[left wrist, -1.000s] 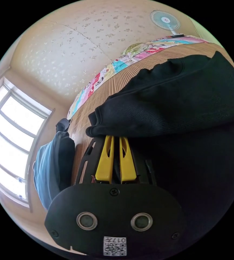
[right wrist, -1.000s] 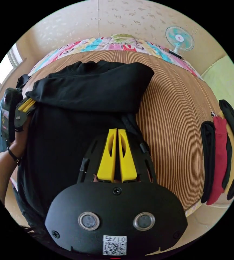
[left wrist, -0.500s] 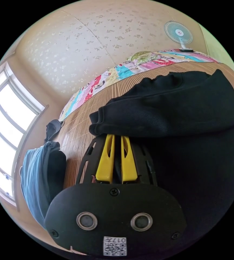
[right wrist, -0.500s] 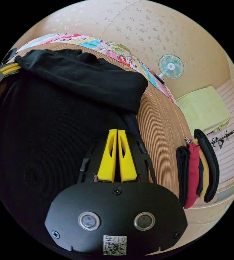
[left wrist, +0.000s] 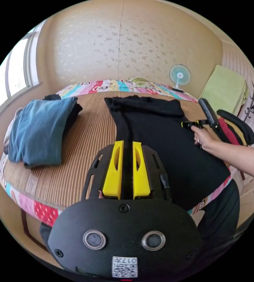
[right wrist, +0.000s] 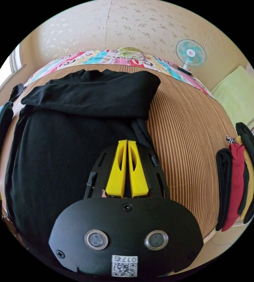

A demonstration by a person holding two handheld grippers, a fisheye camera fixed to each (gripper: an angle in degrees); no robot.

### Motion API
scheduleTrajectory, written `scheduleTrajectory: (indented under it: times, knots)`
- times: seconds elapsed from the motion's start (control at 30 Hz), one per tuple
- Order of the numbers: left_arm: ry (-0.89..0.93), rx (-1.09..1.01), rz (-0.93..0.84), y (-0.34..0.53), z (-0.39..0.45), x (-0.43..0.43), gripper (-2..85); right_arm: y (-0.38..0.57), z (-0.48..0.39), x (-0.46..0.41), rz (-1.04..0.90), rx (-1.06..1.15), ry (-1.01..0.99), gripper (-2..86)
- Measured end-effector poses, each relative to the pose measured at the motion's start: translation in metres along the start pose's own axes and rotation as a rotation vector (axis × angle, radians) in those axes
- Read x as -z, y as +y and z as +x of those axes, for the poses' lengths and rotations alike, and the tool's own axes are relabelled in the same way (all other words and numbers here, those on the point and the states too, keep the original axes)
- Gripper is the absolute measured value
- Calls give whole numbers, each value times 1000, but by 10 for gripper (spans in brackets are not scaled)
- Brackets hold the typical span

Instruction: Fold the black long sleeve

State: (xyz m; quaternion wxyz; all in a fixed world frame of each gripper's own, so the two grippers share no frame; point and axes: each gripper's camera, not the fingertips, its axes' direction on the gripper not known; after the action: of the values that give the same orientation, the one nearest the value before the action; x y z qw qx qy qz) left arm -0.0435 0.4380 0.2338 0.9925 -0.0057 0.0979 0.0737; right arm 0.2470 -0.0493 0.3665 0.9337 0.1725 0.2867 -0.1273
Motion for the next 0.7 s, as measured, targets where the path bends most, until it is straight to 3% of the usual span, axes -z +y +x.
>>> scheduleTrajectory:
  times: [0.03, 0.1, 0.23, 0.43, 0.57, 0.7]
  knots:
    - [-20, 19, -112, 15, 0, -24, 22, 0, 2, 1, -5, 3, 4, 2]
    - [-4, 32, 42, 38, -3, -16, 7, -1, 12, 4, -8, -12, -31, 2]
    - [-31, 28, 15, 31, 2, -21, -3, -2, 34, 13, -34, -39, -112, 2]
    - [-25, 32, 22, 26, 4, -21, -5, 25, 35, 75, -211, 147, -130, 3]
    - [-107, -1, 28, 21, 24, -18, -6, 140, 61, 154, 43, -6, -73, 3]
    - [-131, -12, 32, 17, 32, -15, -6, 241, 76, 164, 151, -59, -128, 3]
